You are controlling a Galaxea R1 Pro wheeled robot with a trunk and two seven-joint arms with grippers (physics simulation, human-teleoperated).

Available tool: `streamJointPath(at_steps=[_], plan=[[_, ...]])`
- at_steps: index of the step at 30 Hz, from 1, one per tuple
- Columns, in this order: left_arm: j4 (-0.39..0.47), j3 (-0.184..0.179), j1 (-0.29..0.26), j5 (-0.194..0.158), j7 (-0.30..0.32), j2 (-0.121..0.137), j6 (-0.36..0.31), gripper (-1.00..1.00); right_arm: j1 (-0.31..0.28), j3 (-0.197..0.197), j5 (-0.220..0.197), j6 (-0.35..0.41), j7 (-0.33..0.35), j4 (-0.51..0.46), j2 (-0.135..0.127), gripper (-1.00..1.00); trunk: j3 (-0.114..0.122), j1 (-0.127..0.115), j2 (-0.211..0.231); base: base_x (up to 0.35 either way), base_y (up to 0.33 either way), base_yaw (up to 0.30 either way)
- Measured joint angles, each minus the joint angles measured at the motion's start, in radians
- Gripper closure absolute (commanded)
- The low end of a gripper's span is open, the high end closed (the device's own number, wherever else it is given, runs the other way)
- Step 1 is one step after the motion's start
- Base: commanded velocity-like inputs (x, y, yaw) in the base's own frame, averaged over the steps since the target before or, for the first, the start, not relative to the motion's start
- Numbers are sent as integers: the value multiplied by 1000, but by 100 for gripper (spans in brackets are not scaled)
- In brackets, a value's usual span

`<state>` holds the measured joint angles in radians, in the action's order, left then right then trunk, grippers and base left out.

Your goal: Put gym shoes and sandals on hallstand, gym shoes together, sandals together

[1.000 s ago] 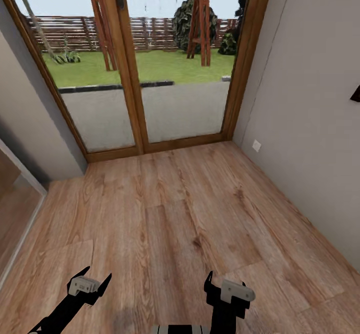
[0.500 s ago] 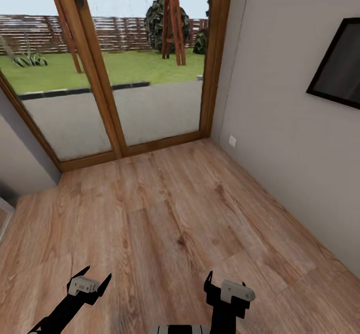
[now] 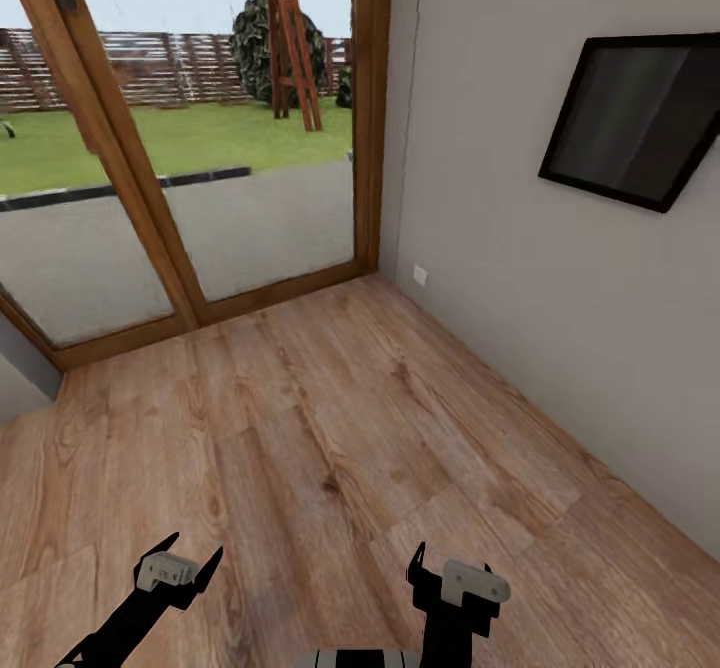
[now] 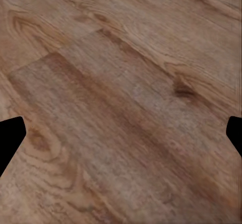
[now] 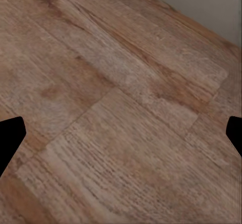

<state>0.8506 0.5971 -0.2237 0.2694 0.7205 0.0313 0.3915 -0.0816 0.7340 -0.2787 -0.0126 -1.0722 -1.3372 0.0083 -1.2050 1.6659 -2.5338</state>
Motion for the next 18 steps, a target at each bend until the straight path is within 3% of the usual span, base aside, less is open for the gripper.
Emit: streamJointPath(at_steps=[18], plan=[[0, 0, 0, 0, 1, 0, 1, -100, 0, 0, 0, 0, 0, 0, 0, -100, 0, 0, 0, 3, 0, -288]])
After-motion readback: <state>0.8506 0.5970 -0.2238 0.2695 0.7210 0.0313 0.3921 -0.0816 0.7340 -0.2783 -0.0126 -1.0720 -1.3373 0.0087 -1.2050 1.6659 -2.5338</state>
